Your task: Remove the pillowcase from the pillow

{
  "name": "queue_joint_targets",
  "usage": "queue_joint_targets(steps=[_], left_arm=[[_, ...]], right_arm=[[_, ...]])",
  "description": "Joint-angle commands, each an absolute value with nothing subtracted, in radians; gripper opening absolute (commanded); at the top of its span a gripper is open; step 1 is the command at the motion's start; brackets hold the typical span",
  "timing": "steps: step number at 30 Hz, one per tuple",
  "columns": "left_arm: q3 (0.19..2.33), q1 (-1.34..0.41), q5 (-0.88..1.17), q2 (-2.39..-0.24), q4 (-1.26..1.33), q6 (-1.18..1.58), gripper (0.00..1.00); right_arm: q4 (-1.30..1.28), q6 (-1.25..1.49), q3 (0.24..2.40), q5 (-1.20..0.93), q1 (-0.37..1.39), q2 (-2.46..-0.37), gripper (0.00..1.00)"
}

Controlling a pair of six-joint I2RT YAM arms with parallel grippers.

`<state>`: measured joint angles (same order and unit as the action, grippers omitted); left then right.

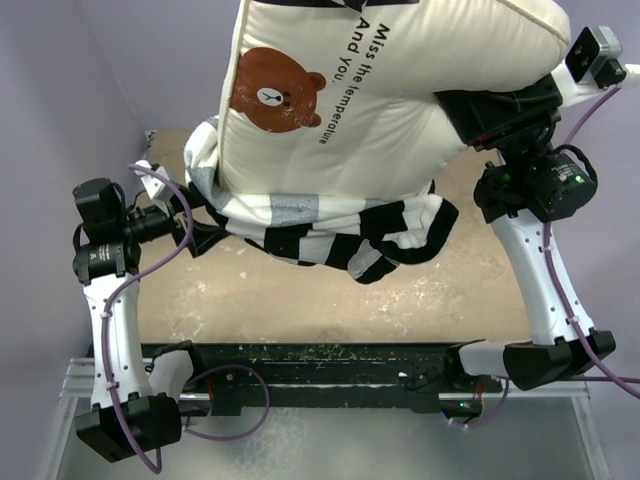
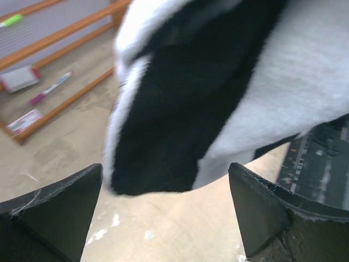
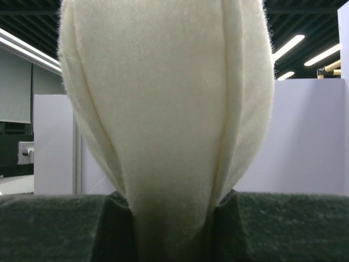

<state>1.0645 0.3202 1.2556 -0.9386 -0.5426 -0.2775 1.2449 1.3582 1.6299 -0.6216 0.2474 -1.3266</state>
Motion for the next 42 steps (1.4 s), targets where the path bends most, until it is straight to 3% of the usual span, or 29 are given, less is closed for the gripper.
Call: queue_joint_targets(steps=[1, 6, 8, 11, 12, 14, 15, 21, 33, 42], left_arm=[[1.063, 0.206, 1.403, -0.911, -0.576, -0.326, 1.0], [0.99, 0.145, 1.386, -0.884, -0.306, -0.092, 1.0], [0.992, 0.141, 1.391, -0.906, -0.274, -0.053, 0.93], [1.02, 0.141, 1.365, -0.941, -0.384, -0.144, 0.63], [1.025, 0.141, 1.347, -0.95, -0.423, -0.179, 0.49], [1.026, 0.142, 1.311, -0.96, -0.48, -0.232, 0.08], [1.025, 0.143, 1.291, -0.962, -0.503, -0.254, 0.0], [1.003, 0.143, 1.161, -0.965, -0.558, -0.352, 0.0], [1.007, 0.149, 0.532, -1.132, -0.619, -0.599, 0.0], [1.07, 0.384, 0.348, -1.269, -0.676, -0.843, 0.0]], right_arm=[[1.376, 1.368, 1.638, -0.397, 0.247, -1.268, 0.0], [1.384, 1.363, 1.596, -0.38, 0.247, -1.245, 0.0], [1.361, 1.345, 1.582, -0.386, 0.247, -1.229, 0.0], [1.334, 1.327, 1.602, -0.41, 0.247, -1.218, 0.0], [1.309, 1.308, 1.622, -0.423, 0.247, -1.22, 0.0], [1.27, 1.284, 1.656, -0.431, 0.247, -1.227, 0.0], [1.261, 1.276, 1.666, -0.428, 0.247, -1.231, 0.0], [1.192, 1.233, 1.749, -0.401, 0.247, -1.252, 0.0], [0.974, 0.952, 1.761, -0.281, 0.247, -1.152, 0.0], [0.815, 0.701, 1.673, -0.268, 0.247, -1.057, 0.0]])
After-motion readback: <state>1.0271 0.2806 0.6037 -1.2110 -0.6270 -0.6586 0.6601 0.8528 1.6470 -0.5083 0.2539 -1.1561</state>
